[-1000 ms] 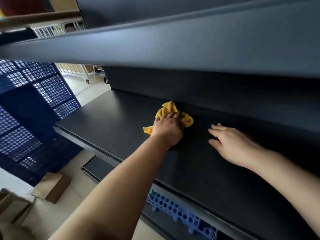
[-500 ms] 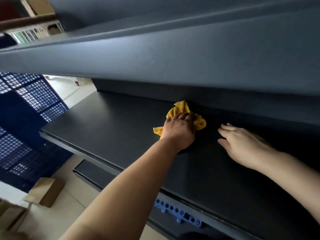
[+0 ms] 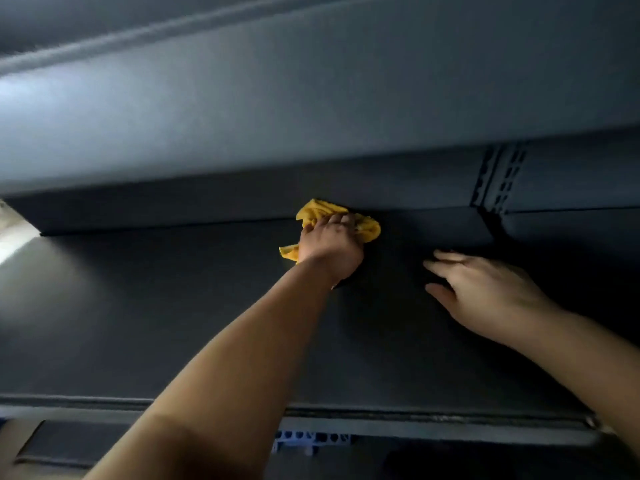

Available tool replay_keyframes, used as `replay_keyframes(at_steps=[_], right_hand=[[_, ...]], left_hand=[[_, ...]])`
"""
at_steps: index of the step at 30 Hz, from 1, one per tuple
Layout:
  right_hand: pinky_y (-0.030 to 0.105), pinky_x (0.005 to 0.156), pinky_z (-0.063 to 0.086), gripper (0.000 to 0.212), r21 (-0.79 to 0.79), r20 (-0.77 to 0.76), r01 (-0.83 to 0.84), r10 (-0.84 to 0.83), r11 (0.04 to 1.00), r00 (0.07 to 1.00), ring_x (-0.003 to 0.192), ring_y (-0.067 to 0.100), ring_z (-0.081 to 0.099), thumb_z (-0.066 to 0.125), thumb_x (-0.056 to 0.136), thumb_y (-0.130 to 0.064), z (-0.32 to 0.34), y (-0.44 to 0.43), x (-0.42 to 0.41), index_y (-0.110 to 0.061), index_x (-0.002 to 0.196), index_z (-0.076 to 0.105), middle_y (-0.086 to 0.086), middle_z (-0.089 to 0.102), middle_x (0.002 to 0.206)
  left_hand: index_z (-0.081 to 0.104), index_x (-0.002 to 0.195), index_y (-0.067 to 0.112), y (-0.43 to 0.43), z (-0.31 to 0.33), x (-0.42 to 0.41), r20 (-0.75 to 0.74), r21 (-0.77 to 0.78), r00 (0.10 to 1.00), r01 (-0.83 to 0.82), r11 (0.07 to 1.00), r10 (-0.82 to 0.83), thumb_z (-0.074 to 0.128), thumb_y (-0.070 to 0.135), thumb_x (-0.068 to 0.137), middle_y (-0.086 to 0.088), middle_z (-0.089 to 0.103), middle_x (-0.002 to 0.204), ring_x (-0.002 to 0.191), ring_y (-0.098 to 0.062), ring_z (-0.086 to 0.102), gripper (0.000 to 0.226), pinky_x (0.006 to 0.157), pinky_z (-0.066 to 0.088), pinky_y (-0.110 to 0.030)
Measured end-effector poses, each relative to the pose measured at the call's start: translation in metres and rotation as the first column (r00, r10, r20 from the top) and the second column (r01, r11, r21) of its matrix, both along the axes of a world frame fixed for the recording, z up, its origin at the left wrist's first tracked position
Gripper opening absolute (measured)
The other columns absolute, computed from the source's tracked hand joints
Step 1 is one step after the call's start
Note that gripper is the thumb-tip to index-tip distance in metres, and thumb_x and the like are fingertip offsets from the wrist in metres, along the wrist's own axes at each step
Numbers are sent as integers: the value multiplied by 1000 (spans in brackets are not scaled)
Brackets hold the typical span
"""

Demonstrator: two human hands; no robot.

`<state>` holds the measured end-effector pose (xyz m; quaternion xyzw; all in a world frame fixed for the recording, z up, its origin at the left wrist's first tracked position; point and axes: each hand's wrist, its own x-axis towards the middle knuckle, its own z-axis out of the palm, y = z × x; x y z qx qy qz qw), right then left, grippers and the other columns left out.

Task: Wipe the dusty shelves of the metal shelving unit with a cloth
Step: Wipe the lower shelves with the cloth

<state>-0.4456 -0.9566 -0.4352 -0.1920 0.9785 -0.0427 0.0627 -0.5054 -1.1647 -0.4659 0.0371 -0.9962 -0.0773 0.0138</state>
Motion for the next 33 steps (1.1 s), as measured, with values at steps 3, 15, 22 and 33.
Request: replay_keyframes(at_steps=[3, 15, 22, 33], right_hand=[[33, 112, 34, 50, -10, -12, 7, -7, 1000, 1000, 146, 13, 20, 31, 101, -45, -8, 6, 3, -34, 149, 27, -10, 17, 159], [32, 109, 37, 41, -172, -92, 141, -159, 975, 983, 141, 10, 32, 42, 100, -32, -16, 20, 43, -30, 140, 47, -9, 33, 154], [34, 108, 39, 40, -113, -125, 269, -283, 956, 951, 140, 9, 34, 44, 99, -32, -13, 34, 82, -31, 138, 49, -10, 39, 151], [39, 109, 37, 40, -107, -162, 471, -483, 876, 861, 144, 14, 29, 43, 99, -23, -18, 51, 127, -25, 138, 49, -3, 39, 151]], left_hand=[[28, 150, 24, 2, -2, -4, 11, -9, 1000, 1, 1000, 0, 34, 37, 98, 2, 33, 155, 142, -23, 28, 53, 116, 20, -42], [26, 151, 27, 35, 4, 19, 21, -31, 955, 296, 955, -295, 30, 41, 102, 4, 29, 157, 144, -22, 25, 51, 118, 17, -40], [24, 152, 26, 51, 3, 55, 24, -30, 869, 495, 868, -495, 30, 42, 102, 4, 27, 158, 144, -22, 25, 53, 118, 14, -39], [21, 153, 27, 64, 2, 102, 37, -13, 729, 685, 729, -684, 29, 43, 102, 9, 22, 159, 146, -16, 18, 54, 119, 12, -36]])
